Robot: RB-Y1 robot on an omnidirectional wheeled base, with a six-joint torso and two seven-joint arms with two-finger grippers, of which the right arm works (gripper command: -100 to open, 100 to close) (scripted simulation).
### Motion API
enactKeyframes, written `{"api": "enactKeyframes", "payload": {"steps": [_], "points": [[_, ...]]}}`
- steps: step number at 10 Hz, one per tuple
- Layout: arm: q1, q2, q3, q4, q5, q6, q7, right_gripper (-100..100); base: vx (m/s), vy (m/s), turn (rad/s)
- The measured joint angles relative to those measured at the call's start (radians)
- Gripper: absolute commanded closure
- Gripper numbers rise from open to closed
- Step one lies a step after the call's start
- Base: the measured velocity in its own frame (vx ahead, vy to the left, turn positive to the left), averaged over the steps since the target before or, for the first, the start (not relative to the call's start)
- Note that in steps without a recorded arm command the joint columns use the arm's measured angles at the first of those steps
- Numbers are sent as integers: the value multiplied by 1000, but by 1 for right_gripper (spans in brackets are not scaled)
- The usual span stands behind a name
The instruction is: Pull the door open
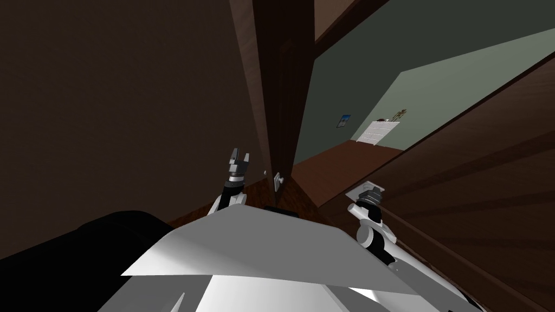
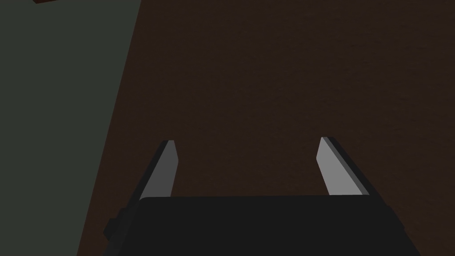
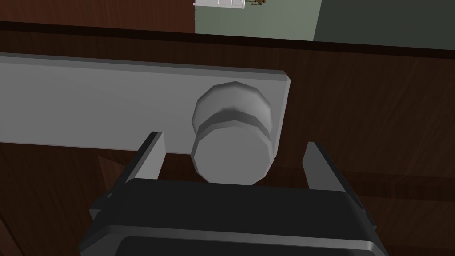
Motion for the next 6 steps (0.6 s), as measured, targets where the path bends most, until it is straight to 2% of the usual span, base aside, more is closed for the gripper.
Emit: {"api": "enactKeyframes", "payload": {"steps": [2,3,6], "points": [[0,0,0,0,0,0,0,-100,-5,-11,0],[0,0,0,0,0,0,0,100,0,0,0],[1,1,0,1,0,1,0,100,0,0,0]]}}
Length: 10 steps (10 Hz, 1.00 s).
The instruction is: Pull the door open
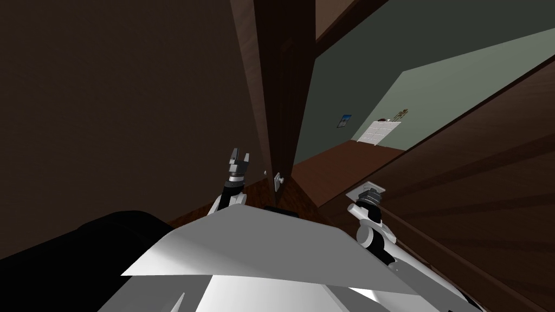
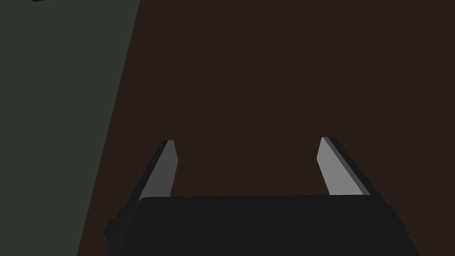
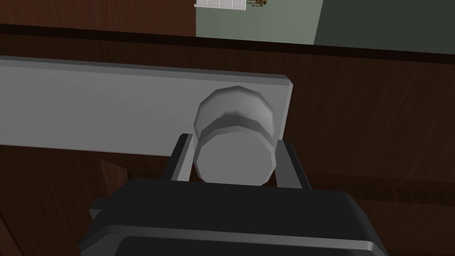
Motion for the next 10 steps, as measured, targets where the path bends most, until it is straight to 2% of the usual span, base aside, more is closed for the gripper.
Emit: {"api": "enactKeyframes", "payload": {"steps": [3,5,6,9,10], "points": [[0,0,0,0,0,0,0,100,-45,8,8],[-6,-1,16,-10,4,-1,-9,100,-230,33,49],[-16,-2,28,3,7,-6,-12,100,-211,75,40],[-17,10,64,1,17,-5,-27,100,-193,97,13],[-12,20,72,-22,19,6,-28,100,-230,54,26]]}}
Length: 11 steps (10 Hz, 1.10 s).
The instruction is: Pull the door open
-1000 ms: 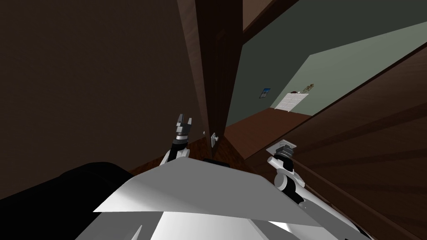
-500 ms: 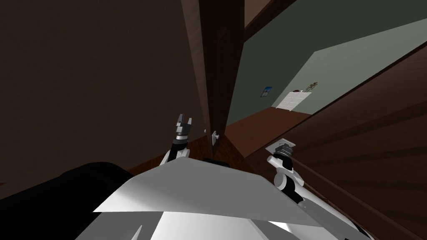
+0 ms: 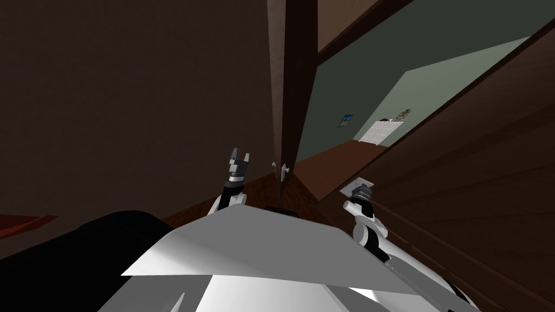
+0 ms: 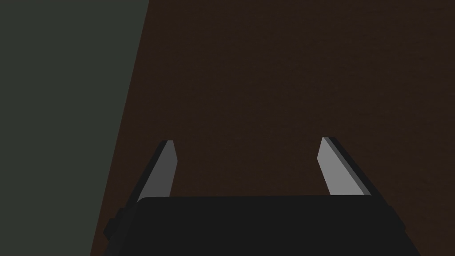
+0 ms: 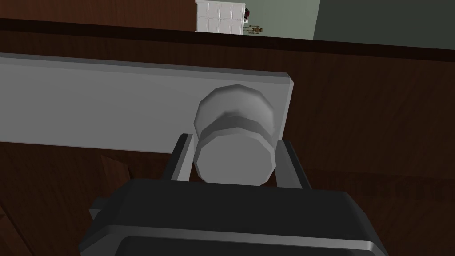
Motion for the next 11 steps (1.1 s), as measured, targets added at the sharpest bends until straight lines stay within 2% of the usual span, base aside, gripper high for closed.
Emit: {"api": "enactKeyframes", "payload": {"steps": [2,3,4,5,7,9,10,11], "points": [[-6,2,15,13,4,-3,-6,100,-132,15,30],[0,14,20,-12,5,8,-6,100,-222,-2,60],[-9,11,28,-2,8,4,-10,100,-235,6,64],[-11,16,40,-14,11,5,-14,100,-229,12,62],[-22,16,69,0,20,-2,-28,100,-216,3,59],[-19,23,101,-22,28,7,-46,100,-234,8,53],[-26,24,114,-16,32,5,-52,100,-224,-9,59],[-43,17,128,14,36,-6,-59,100,-99,4,34]]}}
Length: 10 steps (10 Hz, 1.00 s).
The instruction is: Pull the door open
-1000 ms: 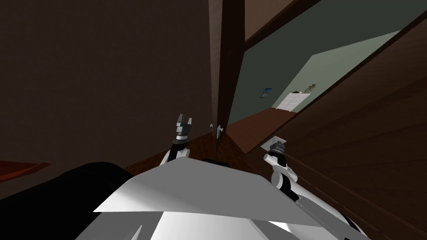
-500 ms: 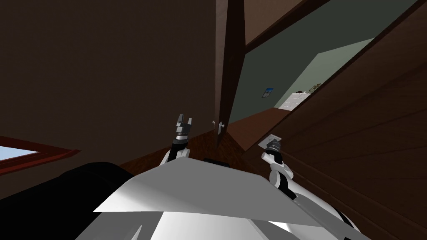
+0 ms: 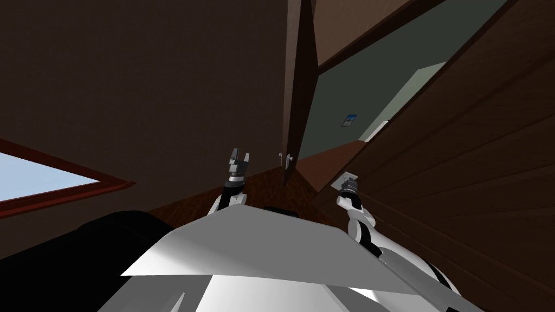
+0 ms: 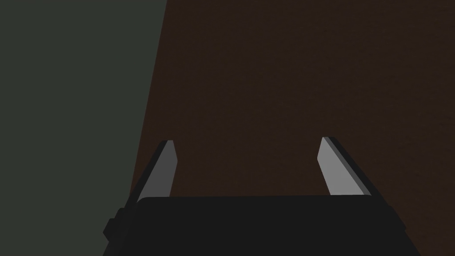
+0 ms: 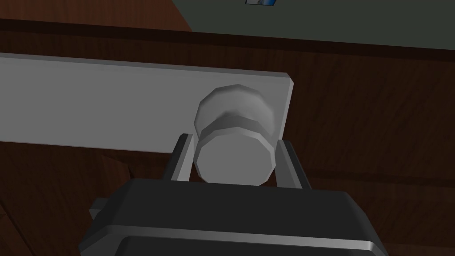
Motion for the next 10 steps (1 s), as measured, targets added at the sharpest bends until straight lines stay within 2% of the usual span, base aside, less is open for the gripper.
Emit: {"api": "enactKeyframes", "payload": {"steps": [2,3,5,6,8,10], "points": [[-5,4,8,11,3,-4,-3,100,-163,-20,44],[-21,-4,18,36,6,-18,-9,100,-157,-27,48],[-10,9,35,-3,12,-5,-17,100,-218,-11,60],[-36,0,49,39,17,-23,-23,100,-163,19,24],[-27,14,66,18,23,-16,-29,100,-193,-15,46],[-2,31,89,-51,30,14,-43,100,-180,-6,40]]}}
